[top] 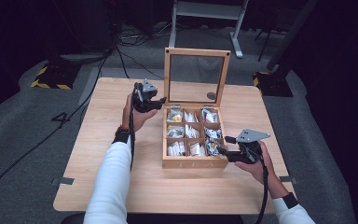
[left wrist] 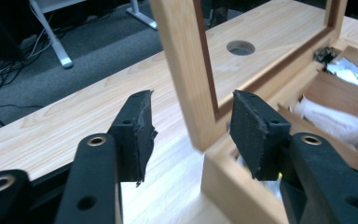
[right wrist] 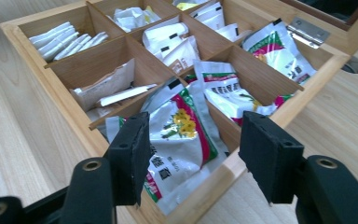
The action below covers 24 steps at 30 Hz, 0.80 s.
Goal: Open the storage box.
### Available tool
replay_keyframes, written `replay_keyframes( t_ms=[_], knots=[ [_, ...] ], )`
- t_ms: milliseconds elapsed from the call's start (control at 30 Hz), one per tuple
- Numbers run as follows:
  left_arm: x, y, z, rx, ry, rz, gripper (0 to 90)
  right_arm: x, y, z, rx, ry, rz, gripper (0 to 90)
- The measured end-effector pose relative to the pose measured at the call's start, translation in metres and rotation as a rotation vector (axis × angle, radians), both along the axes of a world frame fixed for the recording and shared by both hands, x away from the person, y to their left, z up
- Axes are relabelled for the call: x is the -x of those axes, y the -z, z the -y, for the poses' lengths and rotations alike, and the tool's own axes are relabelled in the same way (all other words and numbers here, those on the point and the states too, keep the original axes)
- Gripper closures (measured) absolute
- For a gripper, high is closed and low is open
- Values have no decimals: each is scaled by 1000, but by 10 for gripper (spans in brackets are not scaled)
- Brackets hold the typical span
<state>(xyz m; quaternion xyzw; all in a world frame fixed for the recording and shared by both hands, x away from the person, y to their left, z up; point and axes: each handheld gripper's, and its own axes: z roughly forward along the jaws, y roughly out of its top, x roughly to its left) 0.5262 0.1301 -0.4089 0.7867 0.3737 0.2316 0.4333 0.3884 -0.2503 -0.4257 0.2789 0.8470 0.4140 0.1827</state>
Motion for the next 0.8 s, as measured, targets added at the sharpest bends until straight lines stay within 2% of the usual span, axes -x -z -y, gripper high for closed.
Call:
replay_keyframes(
  t_ms=[67,167,333,433,533,600,767,800],
  knots=[
    [7,0,-9,-2,1,2,460,0,1,-3,4,-10,0,422],
    [20,1,-19,-34,2,3,418,0,1,-6,-1,-16,-6,410],
    [45,12,-32,-175,6,15,330,0,3,-13,3,-28,-17,386],
    [61,20,-40,-229,12,14,287,0,5,-17,7,-31,-21,377],
    [72,24,-47,-235,16,2,265,-1,6,-20,9,-33,-24,380],
    [80,28,-50,-214,23,-11,261,-1,6,-22,17,-30,-20,386],
    [101,40,-51,-237,64,-34,254,-5,7,-20,20,3,-17,415],
    [106,42,-50,-220,71,-40,254,-6,7,-19,20,10,-16,423]
  ],
)
